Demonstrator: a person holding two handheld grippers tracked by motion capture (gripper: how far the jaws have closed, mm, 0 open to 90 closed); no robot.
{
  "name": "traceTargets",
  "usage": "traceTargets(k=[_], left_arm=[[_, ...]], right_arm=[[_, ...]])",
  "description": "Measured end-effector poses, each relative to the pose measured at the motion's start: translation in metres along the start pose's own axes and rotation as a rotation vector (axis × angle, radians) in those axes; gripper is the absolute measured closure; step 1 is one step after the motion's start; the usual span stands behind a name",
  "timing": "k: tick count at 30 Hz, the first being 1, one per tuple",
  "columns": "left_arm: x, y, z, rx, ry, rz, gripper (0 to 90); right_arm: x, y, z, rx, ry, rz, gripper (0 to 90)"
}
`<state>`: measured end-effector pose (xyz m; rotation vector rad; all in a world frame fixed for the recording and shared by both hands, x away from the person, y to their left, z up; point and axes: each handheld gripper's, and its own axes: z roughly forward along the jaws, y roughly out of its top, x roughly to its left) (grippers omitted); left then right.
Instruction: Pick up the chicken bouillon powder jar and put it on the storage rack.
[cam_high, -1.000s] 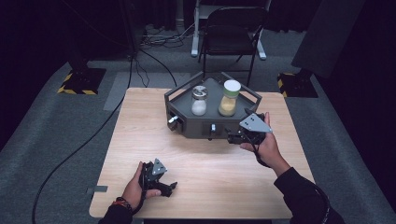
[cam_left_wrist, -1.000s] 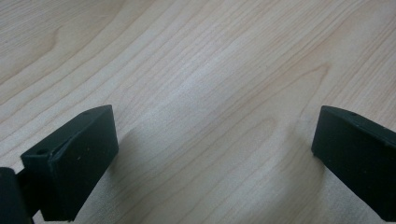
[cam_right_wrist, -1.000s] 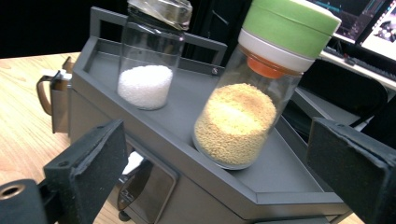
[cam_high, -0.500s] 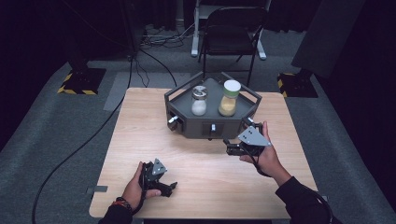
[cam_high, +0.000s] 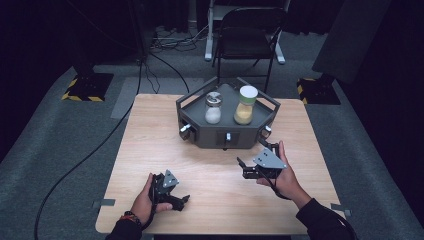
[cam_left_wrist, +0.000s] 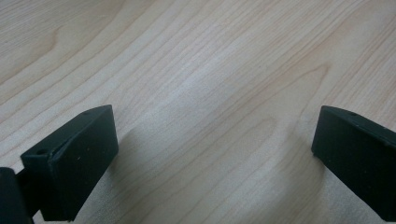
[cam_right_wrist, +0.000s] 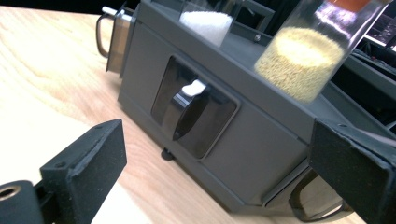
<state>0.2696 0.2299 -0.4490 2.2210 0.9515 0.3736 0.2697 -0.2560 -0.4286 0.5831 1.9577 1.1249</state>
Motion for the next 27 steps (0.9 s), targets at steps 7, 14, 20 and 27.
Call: traceTargets(k=[7,14,20,27], left_arm=[[0.0,0.0,0.0,0.0,0.0,0.0,0.0],[0.0,0.0,0.0,0.0,0.0,-0.001,0.0],[0.0,0.0,0.0,0.001,0.0,-0.001,0.0],[0.0,0.0,0.0,0.001,0.0,-0.001,0.0]], right_arm=[[0.005,-0.004,-0.004,0.012,0.032,-0.025,4.0],[0.012,-0.01,-0.009,0.035,0.07,-0.036,4.0],[0.015,-0.016,-0.013,0.057,0.092,-0.06,3.9],[0.014,-0.025,-0.017,0.089,0.11,-0.081,3.9]])
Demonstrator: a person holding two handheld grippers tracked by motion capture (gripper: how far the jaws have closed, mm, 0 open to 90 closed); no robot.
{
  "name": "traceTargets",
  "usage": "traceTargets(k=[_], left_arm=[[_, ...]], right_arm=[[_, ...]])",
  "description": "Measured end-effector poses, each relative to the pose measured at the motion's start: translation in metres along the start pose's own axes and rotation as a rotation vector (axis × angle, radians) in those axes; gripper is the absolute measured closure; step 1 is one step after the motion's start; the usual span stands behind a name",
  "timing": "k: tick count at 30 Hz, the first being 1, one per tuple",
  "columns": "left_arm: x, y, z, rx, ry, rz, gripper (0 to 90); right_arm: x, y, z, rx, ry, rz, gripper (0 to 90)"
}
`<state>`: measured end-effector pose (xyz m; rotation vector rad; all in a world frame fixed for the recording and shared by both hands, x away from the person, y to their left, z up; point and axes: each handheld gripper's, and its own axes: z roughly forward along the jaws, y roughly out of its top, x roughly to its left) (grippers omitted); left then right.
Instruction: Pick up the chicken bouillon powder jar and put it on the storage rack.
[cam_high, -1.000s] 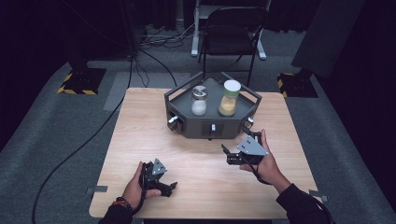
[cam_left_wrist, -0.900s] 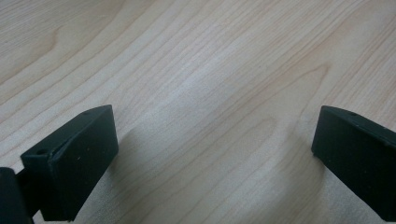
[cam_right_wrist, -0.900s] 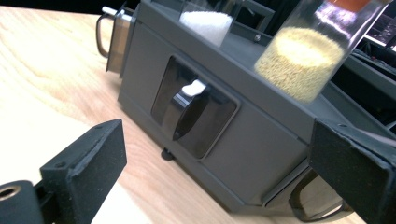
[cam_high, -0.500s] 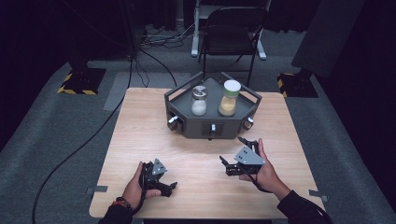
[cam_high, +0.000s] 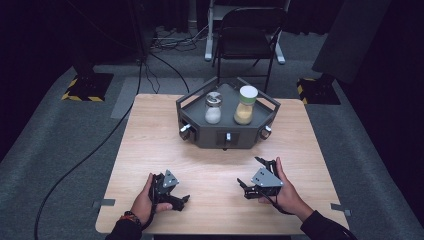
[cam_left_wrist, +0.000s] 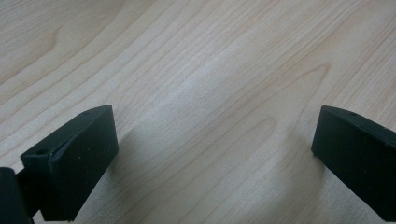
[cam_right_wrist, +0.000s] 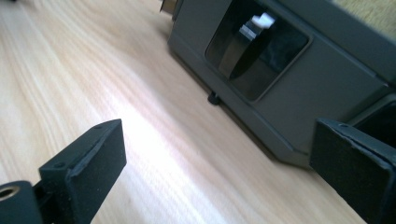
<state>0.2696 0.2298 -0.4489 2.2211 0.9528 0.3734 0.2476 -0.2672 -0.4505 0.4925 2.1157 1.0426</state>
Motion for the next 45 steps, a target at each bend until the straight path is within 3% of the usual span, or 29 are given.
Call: traceTargets(k=[13,26,36,45], left_arm=[[0.0,0.0,0.0,0.0,0.0,0.0,0.0],[0.0,0.0,0.0,0.0,0.001,0.0,0.0],[0.0,0.0,0.0,0.0,0.0,0.0,0.0],[0.0,0.0,0.0,0.0,0.0,0.0,0.0]], right_arm=[[-0.01,-0.014,-0.003,0.086,0.063,0.007,4.0],[-0.025,-0.027,-0.006,0.156,0.096,0.066,4.6],[-0.033,-0.032,-0.008,0.19,0.119,0.082,4.6],[-0.054,-0.038,-0.006,0.216,0.185,0.195,3.1]])
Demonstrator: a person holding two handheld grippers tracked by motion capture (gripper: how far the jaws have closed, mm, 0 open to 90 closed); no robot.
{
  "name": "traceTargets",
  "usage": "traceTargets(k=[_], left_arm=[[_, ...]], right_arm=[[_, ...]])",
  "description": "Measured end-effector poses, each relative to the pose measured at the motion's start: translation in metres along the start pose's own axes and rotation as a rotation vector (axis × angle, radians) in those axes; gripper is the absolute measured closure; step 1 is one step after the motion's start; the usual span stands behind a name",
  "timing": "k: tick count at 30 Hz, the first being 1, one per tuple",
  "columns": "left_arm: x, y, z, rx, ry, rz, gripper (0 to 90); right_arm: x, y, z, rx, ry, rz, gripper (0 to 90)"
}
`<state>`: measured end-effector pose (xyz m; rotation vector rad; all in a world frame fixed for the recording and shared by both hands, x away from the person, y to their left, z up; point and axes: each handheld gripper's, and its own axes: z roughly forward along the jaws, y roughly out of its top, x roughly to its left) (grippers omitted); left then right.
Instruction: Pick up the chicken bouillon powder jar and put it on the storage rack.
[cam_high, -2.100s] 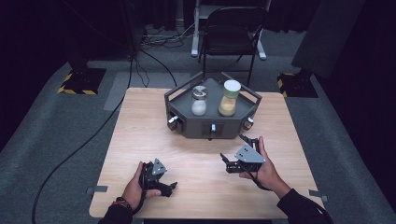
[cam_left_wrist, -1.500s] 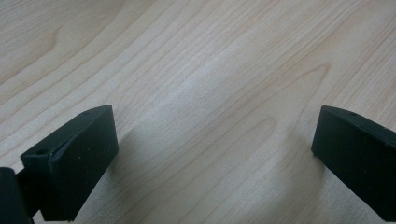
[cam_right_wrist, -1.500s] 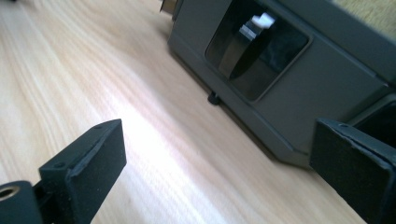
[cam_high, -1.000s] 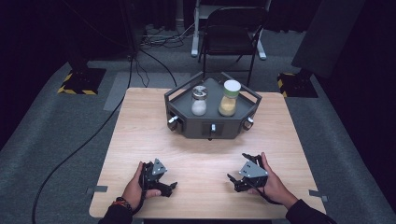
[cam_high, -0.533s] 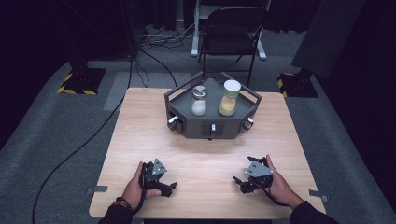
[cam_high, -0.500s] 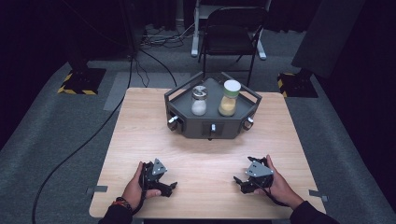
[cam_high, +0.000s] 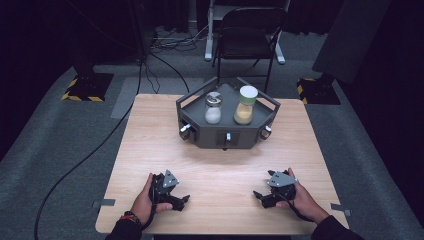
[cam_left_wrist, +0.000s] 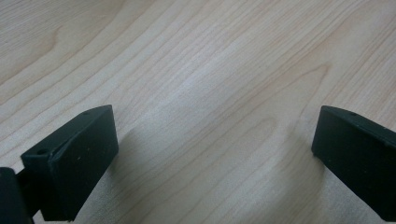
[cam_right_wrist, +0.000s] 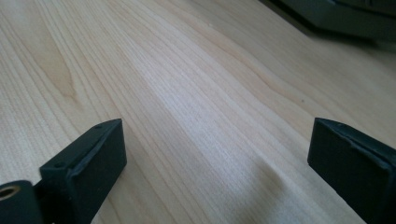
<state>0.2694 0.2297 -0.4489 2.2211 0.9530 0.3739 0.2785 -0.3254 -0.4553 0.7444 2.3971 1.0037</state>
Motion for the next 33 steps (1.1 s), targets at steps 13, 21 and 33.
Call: traceTargets(k=[13,21,33], left_arm=[[0.0,0.0,0.0,0.0,0.0,0.001,0.0],[0.0,0.0,0.0,0.0,-0.002,0.002,0.0],[0.001,0.0,0.0,0.0,-0.002,0.002,0.0]], right_arm=[[-0.03,0.001,0.001,0.052,0.101,0.106,0.2],[-0.04,-0.002,0.001,0.057,0.134,0.103,0.2],[-0.04,-0.002,0.001,0.058,0.137,0.103,0.2]])
